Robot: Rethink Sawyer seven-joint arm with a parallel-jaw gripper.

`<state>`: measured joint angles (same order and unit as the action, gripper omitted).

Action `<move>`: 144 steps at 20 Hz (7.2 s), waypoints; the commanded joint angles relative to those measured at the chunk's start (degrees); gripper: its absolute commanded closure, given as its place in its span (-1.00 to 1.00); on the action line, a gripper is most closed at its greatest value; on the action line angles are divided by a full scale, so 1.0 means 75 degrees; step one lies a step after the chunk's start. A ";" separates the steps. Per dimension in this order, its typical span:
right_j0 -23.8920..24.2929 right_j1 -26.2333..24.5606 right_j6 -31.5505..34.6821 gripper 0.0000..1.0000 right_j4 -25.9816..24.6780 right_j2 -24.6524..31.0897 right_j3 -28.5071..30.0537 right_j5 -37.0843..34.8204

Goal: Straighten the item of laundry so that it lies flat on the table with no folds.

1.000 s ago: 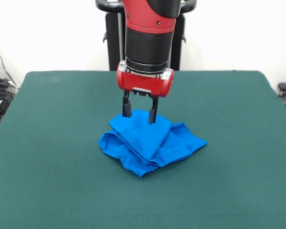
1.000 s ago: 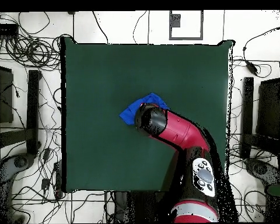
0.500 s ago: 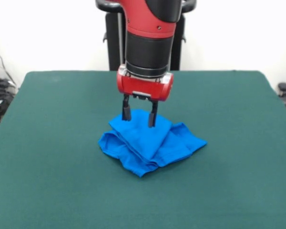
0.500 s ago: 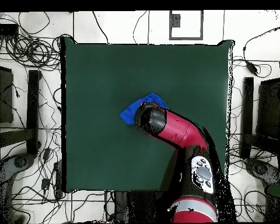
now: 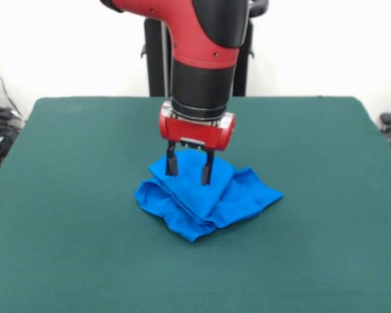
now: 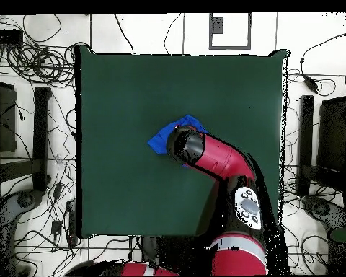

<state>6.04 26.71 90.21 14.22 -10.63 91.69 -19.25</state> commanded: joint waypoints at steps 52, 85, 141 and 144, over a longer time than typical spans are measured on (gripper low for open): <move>0.0573 -0.1022 0.1276 -1.00 0.0004 0.1431 -0.0157 0.1134; 0.0517 -0.1008 0.1158 -1.00 -0.0094 0.1312 -0.0240 0.0986; 0.0234 0.0421 0.1132 -1.00 -0.0488 0.0884 0.0480 -0.0023; 0.0267 0.0352 0.1114 -1.00 -0.0498 0.0926 0.0435 0.0072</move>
<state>8.47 32.57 90.21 12.71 -7.41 90.94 -20.00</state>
